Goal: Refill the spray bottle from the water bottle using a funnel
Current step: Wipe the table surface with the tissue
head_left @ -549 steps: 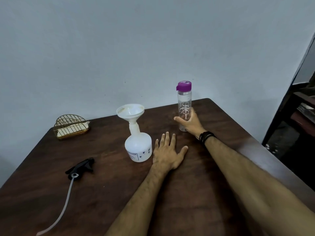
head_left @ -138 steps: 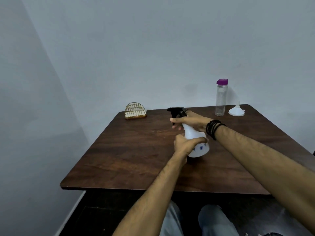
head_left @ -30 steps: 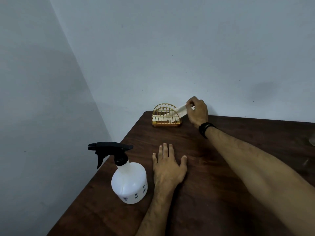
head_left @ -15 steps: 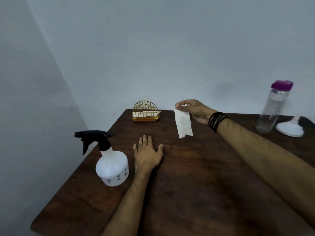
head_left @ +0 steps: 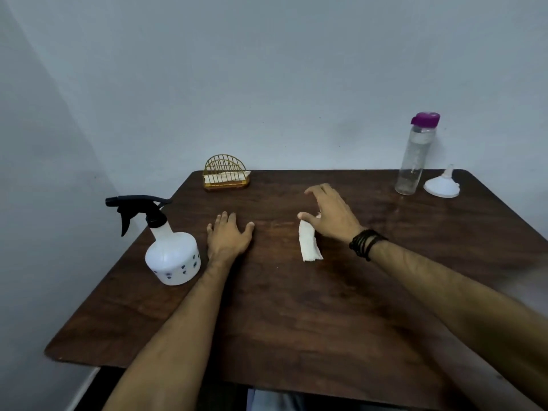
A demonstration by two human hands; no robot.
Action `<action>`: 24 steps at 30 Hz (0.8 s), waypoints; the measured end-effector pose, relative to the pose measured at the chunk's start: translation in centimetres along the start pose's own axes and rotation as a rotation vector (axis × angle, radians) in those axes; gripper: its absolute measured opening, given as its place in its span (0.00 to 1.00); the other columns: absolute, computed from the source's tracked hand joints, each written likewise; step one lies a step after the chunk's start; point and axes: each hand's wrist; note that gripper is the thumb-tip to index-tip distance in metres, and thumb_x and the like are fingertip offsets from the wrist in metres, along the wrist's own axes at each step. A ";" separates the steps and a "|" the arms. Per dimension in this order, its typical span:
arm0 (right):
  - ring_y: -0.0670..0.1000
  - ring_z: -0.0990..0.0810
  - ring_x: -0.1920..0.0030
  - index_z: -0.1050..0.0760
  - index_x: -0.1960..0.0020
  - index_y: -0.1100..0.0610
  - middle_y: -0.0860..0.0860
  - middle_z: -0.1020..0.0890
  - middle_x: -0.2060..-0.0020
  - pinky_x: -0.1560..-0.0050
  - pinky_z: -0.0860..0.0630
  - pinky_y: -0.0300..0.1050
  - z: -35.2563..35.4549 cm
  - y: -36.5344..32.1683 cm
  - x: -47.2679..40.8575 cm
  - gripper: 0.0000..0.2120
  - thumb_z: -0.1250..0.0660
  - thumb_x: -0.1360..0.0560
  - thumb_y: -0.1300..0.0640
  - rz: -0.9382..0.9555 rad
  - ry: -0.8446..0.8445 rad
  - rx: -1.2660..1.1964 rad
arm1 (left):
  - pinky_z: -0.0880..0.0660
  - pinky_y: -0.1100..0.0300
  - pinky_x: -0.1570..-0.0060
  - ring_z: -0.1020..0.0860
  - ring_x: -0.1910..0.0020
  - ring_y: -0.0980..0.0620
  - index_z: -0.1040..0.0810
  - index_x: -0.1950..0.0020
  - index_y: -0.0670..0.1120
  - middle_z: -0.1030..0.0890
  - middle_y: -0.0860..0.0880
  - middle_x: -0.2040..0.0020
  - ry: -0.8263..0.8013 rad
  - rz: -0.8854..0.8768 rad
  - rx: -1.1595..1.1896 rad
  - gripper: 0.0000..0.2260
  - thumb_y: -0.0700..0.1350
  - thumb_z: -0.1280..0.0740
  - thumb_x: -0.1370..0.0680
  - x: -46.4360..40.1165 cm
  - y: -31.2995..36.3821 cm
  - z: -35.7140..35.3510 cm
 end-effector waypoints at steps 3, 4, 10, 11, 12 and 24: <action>0.54 0.26 0.35 0.26 0.34 0.57 0.53 0.23 0.36 0.34 0.27 0.54 -0.1 -1.1 2.6 0.19 0.35 0.20 0.47 0.228 0.167 0.029 | 0.51 0.46 0.22 0.45 0.20 0.46 0.38 0.21 0.44 0.41 0.44 0.20 0.002 -0.011 -0.002 0.33 0.63 0.44 0.19 0.1 0.1 -0.1; 0.55 0.26 0.33 0.26 0.33 0.58 0.54 0.23 0.35 0.32 0.28 0.54 -0.1 -1.7 3.3 0.20 0.38 0.18 0.46 0.244 0.086 0.052 | 0.51 0.46 0.22 0.45 0.20 0.46 0.38 0.21 0.45 0.41 0.44 0.20 0.002 -0.013 -0.007 0.33 0.63 0.44 0.19 0.1 0.1 0.0; 0.56 0.53 0.18 0.53 0.19 0.64 0.59 0.51 0.18 0.20 0.58 0.61 -2.6 -3.5 6.9 0.41 0.57 0.19 0.33 -0.009 -0.530 0.268 | 0.51 0.45 0.22 0.47 0.20 0.45 0.42 0.20 0.45 0.44 0.43 0.19 -0.022 -0.024 -0.067 0.33 0.64 0.48 0.18 0.3 0.0 -0.2; 0.54 0.58 0.18 0.58 0.18 0.62 0.57 0.57 0.18 0.21 0.63 0.61 -2.9 -3.6 7.3 0.43 0.59 0.20 0.31 -0.008 -0.550 0.258 | 0.51 0.45 0.22 0.48 0.19 0.45 0.43 0.19 0.44 0.45 0.43 0.19 -0.027 -0.023 -0.078 0.33 0.64 0.49 0.18 0.3 0.0 -0.4; 0.53 0.61 0.18 0.60 0.18 0.61 0.56 0.59 0.18 0.21 0.65 0.60 -3.1 -3.8 7.7 0.43 0.60 0.20 0.30 0.006 -0.572 0.235 | 0.51 0.45 0.22 0.48 0.19 0.45 0.44 0.19 0.44 0.45 0.43 0.19 -0.029 -0.022 -0.087 0.33 0.63 0.50 0.18 0.4 0.1 -0.5; 0.55 0.30 0.28 0.35 0.23 0.58 0.54 0.27 0.28 0.26 0.39 0.54 -4.5 -5.9 4.5 0.22 0.44 0.16 0.55 0.313 -0.341 0.153 | 0.51 0.46 0.22 0.48 0.19 0.46 0.44 0.19 0.45 0.45 0.44 0.18 -0.024 -0.028 -0.080 0.31 0.62 0.49 0.17 -0.1 -0.3 -0.5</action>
Point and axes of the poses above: each hand's wrist, its own x-axis away from the middle knuckle, its own z-axis out of the back of the hand, y = z × x
